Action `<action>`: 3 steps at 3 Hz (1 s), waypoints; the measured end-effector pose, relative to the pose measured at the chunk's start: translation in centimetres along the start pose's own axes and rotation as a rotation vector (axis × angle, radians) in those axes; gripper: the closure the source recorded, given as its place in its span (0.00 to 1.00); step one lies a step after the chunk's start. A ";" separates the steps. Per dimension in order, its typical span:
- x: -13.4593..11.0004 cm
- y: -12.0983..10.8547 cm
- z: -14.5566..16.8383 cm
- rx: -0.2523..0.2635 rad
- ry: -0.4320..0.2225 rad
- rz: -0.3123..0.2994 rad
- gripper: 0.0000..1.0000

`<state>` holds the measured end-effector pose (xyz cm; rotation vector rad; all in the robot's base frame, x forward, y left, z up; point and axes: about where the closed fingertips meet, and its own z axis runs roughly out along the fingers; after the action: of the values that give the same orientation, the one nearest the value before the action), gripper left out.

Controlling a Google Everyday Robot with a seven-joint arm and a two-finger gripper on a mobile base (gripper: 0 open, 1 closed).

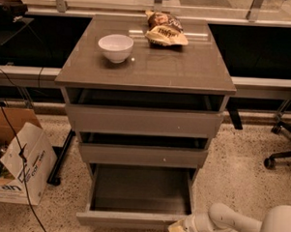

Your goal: Close bottom drawer

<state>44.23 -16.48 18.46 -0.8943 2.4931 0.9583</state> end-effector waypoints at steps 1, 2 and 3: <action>-1.7 -1.0 1.1 0.037 -0.087 -0.026 1.00; -1.7 -1.1 1.1 0.037 -0.088 -0.026 1.00; -6.1 -3.8 2.0 0.080 -0.213 -0.086 1.00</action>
Offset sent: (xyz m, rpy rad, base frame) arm 0.1087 0.0325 0.0080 0.1140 -0.3810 -0.1376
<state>51.43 -14.65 18.17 -0.8209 2.2787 0.8706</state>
